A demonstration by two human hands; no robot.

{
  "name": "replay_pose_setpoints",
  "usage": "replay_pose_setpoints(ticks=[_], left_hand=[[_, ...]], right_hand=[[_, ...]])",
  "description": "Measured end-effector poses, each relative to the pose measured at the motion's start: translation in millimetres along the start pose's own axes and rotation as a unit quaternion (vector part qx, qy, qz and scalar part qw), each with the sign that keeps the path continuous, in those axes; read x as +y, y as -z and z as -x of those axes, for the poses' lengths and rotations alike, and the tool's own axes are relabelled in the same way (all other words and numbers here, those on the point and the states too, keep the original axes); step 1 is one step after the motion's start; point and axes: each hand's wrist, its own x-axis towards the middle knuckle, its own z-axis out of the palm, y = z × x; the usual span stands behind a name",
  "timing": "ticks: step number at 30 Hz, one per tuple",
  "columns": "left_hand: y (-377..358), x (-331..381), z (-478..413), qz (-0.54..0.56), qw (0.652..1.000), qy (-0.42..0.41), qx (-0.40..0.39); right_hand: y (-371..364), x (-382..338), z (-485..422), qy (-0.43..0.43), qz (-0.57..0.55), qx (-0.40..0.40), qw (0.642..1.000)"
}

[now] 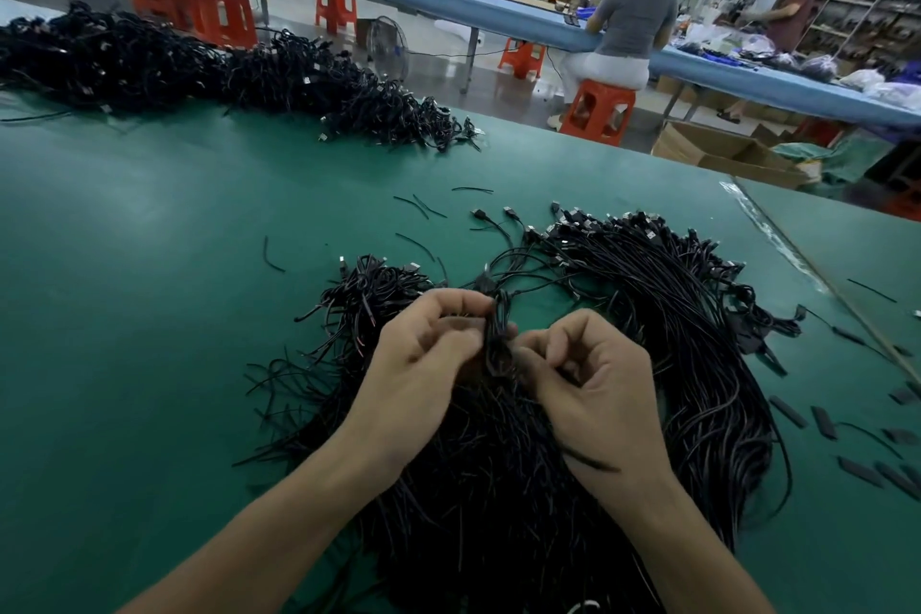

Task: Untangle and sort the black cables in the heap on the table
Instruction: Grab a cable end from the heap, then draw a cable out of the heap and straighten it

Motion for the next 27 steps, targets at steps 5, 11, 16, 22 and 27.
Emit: replay_pose_setpoints(ticks=[5, 11, 16, 22, 27], left_hand=[[0.9, 6.9, -2.1, -0.082, 0.996, -0.026, -0.014], [18.5, 10.4, -22.1, -0.269, 0.960, -0.072, -0.025], [45.4, 9.8, -64.4, -0.425, 0.894, -0.087, 0.116], [65.3, -6.0, -91.6, -0.661, 0.742, -0.016, 0.110], [69.1, -11.6, -89.1, -0.663, 0.738, -0.030, 0.124]], right_hand=[[-0.5, 4.7, 1.1, 0.016, 0.010, -0.046, 0.999], [25.9, 35.4, -13.4, -0.127, 0.066, -0.057, 0.988], [67.9, 90.5, -33.7, -0.193, 0.393, -0.004, 0.899], [59.5, 126.4, -53.5, -0.275, 0.465, -0.080, 0.838], [54.8, 123.0, -53.8, -0.236, 0.392, 0.097, 0.884]])
